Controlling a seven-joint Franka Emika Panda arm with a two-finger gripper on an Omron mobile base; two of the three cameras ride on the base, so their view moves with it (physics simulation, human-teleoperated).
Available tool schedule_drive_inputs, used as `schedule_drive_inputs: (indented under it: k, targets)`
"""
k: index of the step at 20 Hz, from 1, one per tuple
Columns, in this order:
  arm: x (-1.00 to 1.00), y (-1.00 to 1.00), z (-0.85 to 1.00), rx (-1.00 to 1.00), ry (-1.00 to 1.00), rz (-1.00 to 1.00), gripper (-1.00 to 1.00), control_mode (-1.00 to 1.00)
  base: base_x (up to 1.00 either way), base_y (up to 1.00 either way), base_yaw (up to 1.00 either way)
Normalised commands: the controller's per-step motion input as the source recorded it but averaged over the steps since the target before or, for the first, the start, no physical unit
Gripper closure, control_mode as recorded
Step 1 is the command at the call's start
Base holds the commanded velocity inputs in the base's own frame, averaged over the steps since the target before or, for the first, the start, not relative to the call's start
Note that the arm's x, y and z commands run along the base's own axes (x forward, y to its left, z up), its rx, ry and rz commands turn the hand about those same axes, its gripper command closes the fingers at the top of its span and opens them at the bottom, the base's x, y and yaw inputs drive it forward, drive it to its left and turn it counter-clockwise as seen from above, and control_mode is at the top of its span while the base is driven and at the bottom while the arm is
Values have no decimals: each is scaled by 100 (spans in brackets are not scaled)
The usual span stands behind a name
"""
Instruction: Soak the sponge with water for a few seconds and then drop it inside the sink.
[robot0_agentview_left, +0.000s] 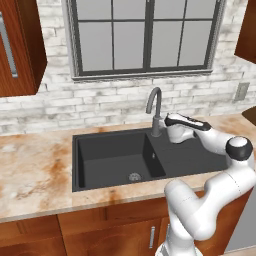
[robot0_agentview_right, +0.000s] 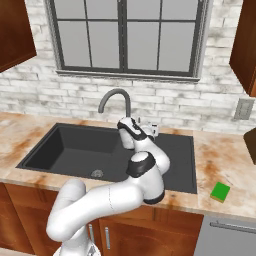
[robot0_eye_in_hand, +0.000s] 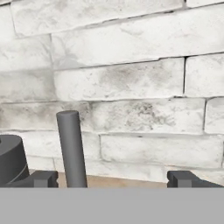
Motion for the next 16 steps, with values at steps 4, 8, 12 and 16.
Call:
schedule_drive_inputs:
  k: [4, 8, 12, 16]
  targets:
    - [1, -38, -17, 0, 0, -14, -100, -100, 0, 0, 0]
    - [8, -38, -12, 0, 0, -14, -100, -100, 0, 0, 0]
    - [16, -50, -10, 0, 0, -11, -100, -100, 0, 0, 0]
    - [12, -61, -6, 0, 0, -9, -100, -100, 0, 0, 0]
